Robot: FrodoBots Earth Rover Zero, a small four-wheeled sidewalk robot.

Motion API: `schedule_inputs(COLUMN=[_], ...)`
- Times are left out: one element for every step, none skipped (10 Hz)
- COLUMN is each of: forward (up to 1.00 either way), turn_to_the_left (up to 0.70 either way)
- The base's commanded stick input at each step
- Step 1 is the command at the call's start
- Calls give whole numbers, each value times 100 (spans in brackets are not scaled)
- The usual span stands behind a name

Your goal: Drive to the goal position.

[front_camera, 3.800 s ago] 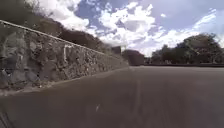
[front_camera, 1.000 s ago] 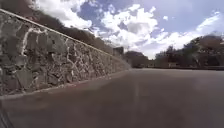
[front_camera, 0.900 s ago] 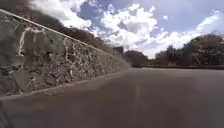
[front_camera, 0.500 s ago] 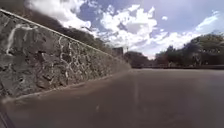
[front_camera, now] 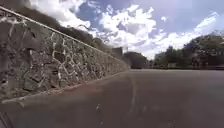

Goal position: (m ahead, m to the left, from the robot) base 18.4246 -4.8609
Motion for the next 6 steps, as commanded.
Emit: schedule_inputs(forward=[70, 70, 70, 70, 70, 70], turn_to_the_left=[0, 0, 0, 0, 0, 0])
